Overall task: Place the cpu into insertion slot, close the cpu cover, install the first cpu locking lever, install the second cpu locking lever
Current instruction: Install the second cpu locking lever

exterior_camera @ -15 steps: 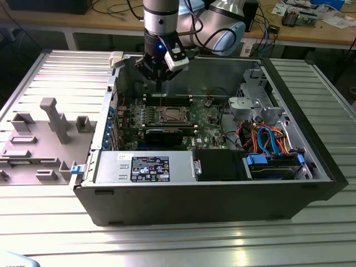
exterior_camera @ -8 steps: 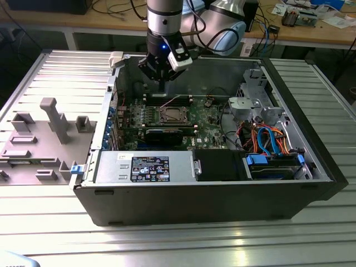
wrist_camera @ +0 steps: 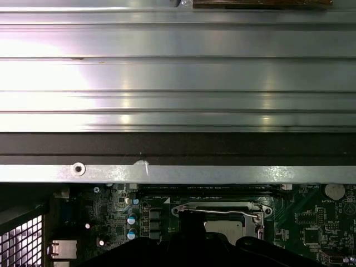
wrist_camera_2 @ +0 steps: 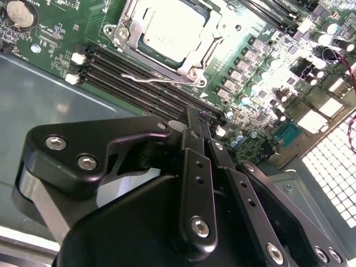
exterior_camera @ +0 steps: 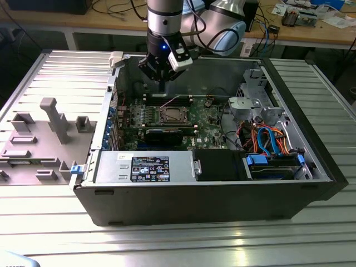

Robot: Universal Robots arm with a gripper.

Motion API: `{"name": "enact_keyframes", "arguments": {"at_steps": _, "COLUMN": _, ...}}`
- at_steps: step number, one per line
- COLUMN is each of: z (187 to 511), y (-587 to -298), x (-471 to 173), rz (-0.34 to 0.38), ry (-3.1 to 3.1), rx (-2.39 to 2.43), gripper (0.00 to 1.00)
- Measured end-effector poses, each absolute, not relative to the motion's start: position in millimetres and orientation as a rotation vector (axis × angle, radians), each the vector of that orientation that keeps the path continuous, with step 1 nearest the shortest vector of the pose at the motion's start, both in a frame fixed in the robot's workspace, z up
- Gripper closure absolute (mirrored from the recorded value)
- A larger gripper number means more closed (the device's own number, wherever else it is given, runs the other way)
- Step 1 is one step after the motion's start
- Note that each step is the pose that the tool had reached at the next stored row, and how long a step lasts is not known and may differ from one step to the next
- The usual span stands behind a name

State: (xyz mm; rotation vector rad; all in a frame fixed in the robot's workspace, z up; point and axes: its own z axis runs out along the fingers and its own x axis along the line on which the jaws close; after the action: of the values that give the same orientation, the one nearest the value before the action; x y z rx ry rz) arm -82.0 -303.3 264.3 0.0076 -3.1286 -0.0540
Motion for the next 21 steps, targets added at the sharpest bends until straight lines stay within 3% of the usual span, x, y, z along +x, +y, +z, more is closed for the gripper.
{"name": "enact_keyframes", "arguments": {"at_steps": 21, "z": 260, "y": -303, "x": -70, "rz": -0.054, "ry": -3.129, "rx": 0.007, "gripper": 0.89}}
